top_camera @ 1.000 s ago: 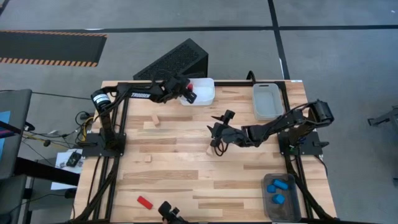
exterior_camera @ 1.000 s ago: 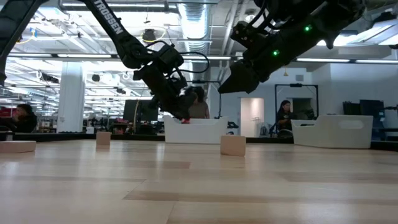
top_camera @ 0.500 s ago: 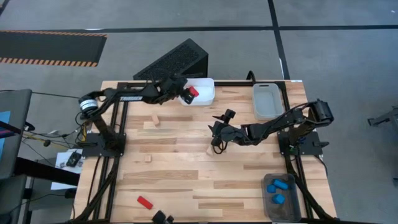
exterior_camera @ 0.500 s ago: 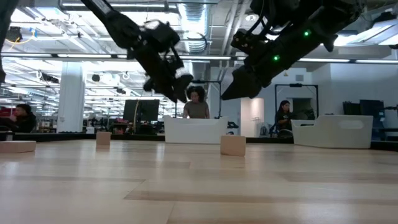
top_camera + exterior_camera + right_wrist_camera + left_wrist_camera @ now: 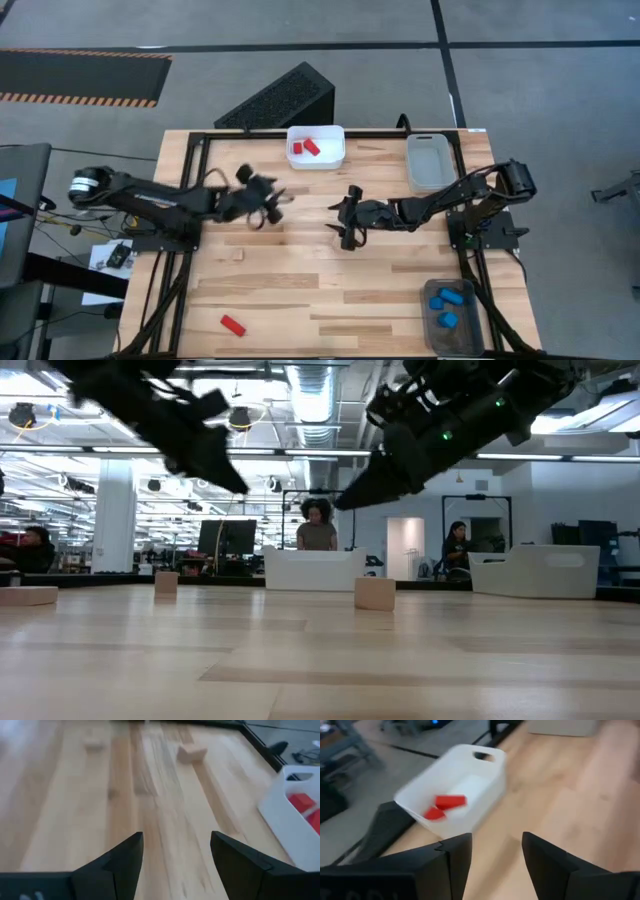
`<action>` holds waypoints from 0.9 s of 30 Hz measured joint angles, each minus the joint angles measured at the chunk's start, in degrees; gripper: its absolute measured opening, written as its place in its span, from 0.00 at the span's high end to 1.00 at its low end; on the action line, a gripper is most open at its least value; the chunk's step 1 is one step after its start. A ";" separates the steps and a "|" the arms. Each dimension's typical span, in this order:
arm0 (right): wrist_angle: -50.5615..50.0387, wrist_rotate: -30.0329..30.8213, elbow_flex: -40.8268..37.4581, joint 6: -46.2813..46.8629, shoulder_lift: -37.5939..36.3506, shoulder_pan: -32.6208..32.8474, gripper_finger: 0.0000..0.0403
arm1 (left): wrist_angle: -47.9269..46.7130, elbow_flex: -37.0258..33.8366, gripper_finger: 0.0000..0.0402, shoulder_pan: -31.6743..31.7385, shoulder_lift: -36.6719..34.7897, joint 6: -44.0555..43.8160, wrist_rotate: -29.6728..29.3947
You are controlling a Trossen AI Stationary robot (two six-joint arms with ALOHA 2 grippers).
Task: Sort & place blocks by color
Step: Put the red block into the white bin
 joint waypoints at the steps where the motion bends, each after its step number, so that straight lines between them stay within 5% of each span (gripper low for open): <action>1: 1.22 -0.57 0.00 0.73 0.00 -0.01 0.37 | -0.49 -1.39 0.60 -2.06 -1.83 -0.93 -0.13; 7: 5.18 -3.08 0.00 2.07 0.00 0.73 0.37 | -0.95 -6.64 0.63 -11.42 -9.42 -3.94 0.57; 15: 14.71 -3.49 0.95 2.51 0.01 2.04 0.37 | 1.48 -7.89 0.63 -15.12 -9.11 -6.99 6.81; 27: 9.00 -1.96 19.91 4.75 17.90 8.60 0.37 | 2.46 -7.87 0.63 -31.88 -9.13 -13.60 -3.10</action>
